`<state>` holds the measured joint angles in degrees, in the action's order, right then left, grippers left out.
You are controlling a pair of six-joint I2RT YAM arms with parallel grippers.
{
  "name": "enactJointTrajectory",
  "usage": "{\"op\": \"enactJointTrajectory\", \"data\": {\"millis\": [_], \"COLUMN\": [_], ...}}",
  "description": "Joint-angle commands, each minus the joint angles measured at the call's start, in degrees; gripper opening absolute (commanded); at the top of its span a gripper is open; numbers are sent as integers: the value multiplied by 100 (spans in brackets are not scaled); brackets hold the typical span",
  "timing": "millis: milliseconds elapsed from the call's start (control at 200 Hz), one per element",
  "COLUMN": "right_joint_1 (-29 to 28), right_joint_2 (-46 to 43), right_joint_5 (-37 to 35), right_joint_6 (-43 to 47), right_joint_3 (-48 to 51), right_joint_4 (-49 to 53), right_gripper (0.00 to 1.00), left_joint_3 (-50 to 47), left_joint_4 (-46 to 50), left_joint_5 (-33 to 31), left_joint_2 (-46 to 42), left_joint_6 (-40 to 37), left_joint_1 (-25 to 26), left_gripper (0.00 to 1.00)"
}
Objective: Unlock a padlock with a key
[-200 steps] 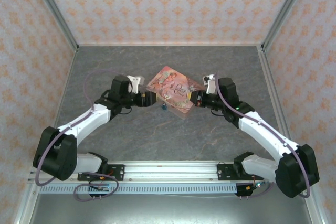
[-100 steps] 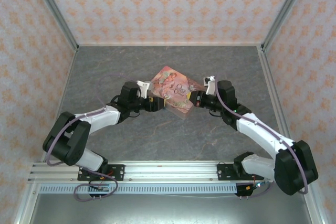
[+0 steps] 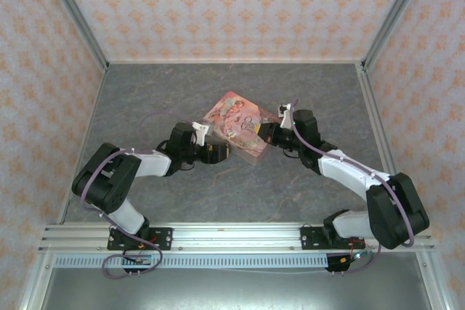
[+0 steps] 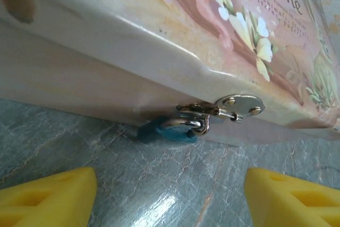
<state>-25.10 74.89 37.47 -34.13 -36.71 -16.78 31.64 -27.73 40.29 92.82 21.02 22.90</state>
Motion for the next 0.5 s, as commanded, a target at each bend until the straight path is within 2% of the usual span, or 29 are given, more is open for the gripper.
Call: {"op": "enactJointTrajectory", "data": {"millis": [0, 280, 490], "right_joint_1": [-27, -27, -21], "right_joint_2": [98, 263, 343], "right_joint_5": [-100, -197, -302], "right_joint_6": [-77, -70, -54], "right_joint_3": [76, 155, 189], "right_joint_4": [-342, -487, -476], "right_gripper": [1, 0, 0], "left_joint_3": [-43, -182, -306], "left_joint_4": [-599, -1059, -1812], "left_joint_5": [151, 224, 184], "left_joint_2": [91, 260, 575], "left_joint_6": [-27, -58, 149], "left_joint_1": [13, 9, 13], "left_gripper": [74, 72, 70]}}
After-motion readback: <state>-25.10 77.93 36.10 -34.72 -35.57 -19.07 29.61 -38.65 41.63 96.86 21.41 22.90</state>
